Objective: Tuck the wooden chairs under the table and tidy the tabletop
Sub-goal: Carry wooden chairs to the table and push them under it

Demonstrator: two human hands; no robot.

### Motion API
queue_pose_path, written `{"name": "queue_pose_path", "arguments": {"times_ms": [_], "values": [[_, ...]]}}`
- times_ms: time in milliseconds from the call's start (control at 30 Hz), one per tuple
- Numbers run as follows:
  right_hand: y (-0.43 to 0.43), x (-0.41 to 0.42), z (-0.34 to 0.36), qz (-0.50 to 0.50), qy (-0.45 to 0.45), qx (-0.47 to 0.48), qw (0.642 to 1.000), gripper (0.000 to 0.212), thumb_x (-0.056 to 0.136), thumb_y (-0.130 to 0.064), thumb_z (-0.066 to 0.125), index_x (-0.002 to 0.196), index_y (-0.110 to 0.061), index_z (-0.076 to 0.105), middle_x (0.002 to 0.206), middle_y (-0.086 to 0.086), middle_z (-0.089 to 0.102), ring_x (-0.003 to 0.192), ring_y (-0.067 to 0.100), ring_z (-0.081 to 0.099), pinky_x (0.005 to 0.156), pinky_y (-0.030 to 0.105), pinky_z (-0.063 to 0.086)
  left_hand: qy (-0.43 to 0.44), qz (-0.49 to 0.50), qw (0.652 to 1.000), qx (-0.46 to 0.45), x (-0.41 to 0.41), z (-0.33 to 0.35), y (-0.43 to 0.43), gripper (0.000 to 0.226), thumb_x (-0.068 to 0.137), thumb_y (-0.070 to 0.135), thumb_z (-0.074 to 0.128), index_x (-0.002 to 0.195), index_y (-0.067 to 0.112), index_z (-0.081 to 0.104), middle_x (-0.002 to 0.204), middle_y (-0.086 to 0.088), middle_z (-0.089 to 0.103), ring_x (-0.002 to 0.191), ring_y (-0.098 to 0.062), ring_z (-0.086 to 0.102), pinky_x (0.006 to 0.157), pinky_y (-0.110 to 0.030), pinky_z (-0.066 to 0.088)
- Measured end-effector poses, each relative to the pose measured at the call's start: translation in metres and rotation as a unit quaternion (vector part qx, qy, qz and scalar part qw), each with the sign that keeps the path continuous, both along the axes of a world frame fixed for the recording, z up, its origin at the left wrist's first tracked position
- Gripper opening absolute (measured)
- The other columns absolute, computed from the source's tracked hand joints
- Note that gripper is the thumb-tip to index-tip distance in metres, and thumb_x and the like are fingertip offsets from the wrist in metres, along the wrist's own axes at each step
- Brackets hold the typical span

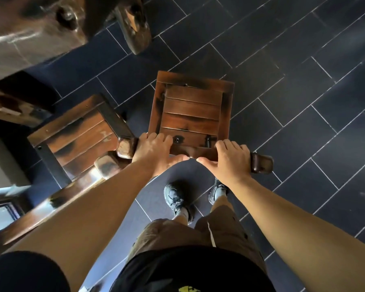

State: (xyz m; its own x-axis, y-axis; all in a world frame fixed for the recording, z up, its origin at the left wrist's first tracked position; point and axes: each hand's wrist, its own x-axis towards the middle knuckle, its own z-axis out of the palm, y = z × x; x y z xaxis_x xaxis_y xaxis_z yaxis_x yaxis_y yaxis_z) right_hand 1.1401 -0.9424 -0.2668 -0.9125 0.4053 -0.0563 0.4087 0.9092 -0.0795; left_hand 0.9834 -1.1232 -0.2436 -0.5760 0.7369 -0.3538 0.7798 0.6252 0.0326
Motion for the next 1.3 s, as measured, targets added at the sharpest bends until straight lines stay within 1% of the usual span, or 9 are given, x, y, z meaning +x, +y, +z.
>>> {"name": "queue_pose_path", "arguments": {"times_ms": [100, 267, 433, 600, 700, 800, 933, 1100, 1300], "values": [[0.001, -0.001, 0.0, 0.003, 0.008, -0.008, 1.0, 0.069, 0.08, -0.083, 0.046, 0.084, -0.015, 0.059, 0.08, 0.004, 0.064, 0.075, 0.028, 0.061, 0.07, 0.041, 0.043, -0.004, 0.0, 1.0, 0.005, 0.0, 0.0, -0.001, 0.087, 0.076, 0.086, 0.011, 0.107, 0.02, 0.058, 0.111, -0.004, 0.066, 0.106, -0.029, 0.059, 0.094, -0.044, 0.038], [0.003, -0.002, -0.003, 0.005, 0.038, -0.007, 0.999, 0.07, 0.079, -0.084, 0.046, 0.079, -0.015, 0.059, 0.075, 0.002, 0.061, 0.071, 0.028, 0.06, 0.065, 0.039, 0.04, 0.001, 0.025, 1.0, 0.014, 0.003, -0.006, -0.003, 0.088, 0.074, 0.087, 0.012, 0.095, 0.018, 0.063, 0.1, -0.004, 0.068, 0.1, -0.031, 0.061, 0.092, -0.046, 0.039], [0.005, -0.003, -0.004, 0.011, 0.05, -0.007, 0.999, 0.071, 0.078, -0.085, 0.046, 0.077, -0.016, 0.058, 0.074, 0.002, 0.061, 0.07, 0.028, 0.06, 0.063, 0.039, 0.039, -0.006, 0.034, 0.999, 0.014, 0.003, -0.005, -0.003, 0.089, 0.072, 0.088, 0.011, 0.095, 0.018, 0.062, 0.103, -0.003, 0.067, 0.102, -0.03, 0.06, 0.093, -0.046, 0.037], [0.015, -0.01, -0.005, 0.03, 0.063, -0.001, 0.998, 0.071, 0.078, -0.085, 0.046, 0.077, -0.015, 0.058, 0.074, 0.002, 0.061, 0.068, 0.027, 0.06, 0.062, 0.037, 0.038, -0.01, 0.062, 0.998, 0.025, 0.003, -0.007, 0.001, 0.089, 0.072, 0.09, 0.015, 0.091, 0.017, 0.063, 0.097, -0.003, 0.068, 0.098, -0.031, 0.062, 0.094, -0.048, 0.039], [0.029, -0.018, -0.005, 0.055, 0.065, -0.004, 0.996, 0.072, 0.078, -0.086, 0.043, 0.077, -0.016, 0.058, 0.073, 0.001, 0.061, 0.068, 0.026, 0.06, 0.063, 0.037, 0.039, -0.018, 0.089, 0.996, 0.016, 0.004, -0.007, 0.008, 0.084, 0.072, 0.089, 0.021, 0.096, 0.019, 0.062, 0.1, 0.0, 0.067, 0.102, -0.028, 0.06, 0.097, -0.046, 0.039], [0.044, -0.03, -0.006, 0.084, 0.065, 0.0, 0.994, 0.074, 0.079, -0.087, 0.038, 0.077, -0.016, 0.058, 0.073, 0.001, 0.061, 0.068, 0.026, 0.059, 0.063, 0.036, 0.038, -0.028, 0.122, 0.992, 0.022, 0.004, -0.006, 0.015, 0.081, 0.073, 0.088, 0.028, 0.098, 0.018, 0.062, 0.102, -0.002, 0.067, 0.105, -0.029, 0.059, 0.097, -0.045, 0.039], [0.063, -0.049, -0.005, 0.115, 0.071, 0.002, 0.991, 0.071, 0.076, -0.087, 0.046, 0.076, -0.016, 0.057, 0.071, 0.0, 0.06, 0.067, 0.026, 0.059, 0.063, 0.037, 0.039, -0.036, 0.165, 0.985, 0.013, 0.002, -0.002, 0.026, 0.074, 0.077, 0.084, 0.041, 0.1, 0.017, 0.062, 0.104, -0.004, 0.066, 0.105, -0.03, 0.058, 0.096, -0.044, 0.039], [0.084, -0.072, -0.006, 0.161, 0.072, -0.002, 0.984, 0.071, 0.076, -0.087, 0.048, 0.074, -0.016, 0.057, 0.069, 0.0, 0.059, 0.065, 0.024, 0.059, 0.062, 0.037, 0.042, -0.025, 0.213, 0.976, 0.022, 0.001, -0.001, 0.038, 0.071, 0.078, 0.082, 0.045, 0.101, 0.017, 0.063, 0.101, -0.005, 0.068, 0.102, -0.03, 0.06, 0.096, -0.044, 0.039], [0.105, -0.104, -0.007, 0.214, 0.064, -0.01, 0.975, 0.073, 0.072, -0.088, 0.048, 0.074, -0.016, 0.059, 0.069, -0.001, 0.058, 0.066, 0.025, 0.059, 0.062, 0.038, 0.042, -0.042, 0.281, 0.958, 0.036, -0.003, 0.001, 0.051, 0.07, 0.078, 0.081, 0.048, 0.103, 0.017, 0.063, 0.103, -0.005, 0.069, 0.104, -0.03, 0.059, 0.096, -0.04, 0.038]]}}
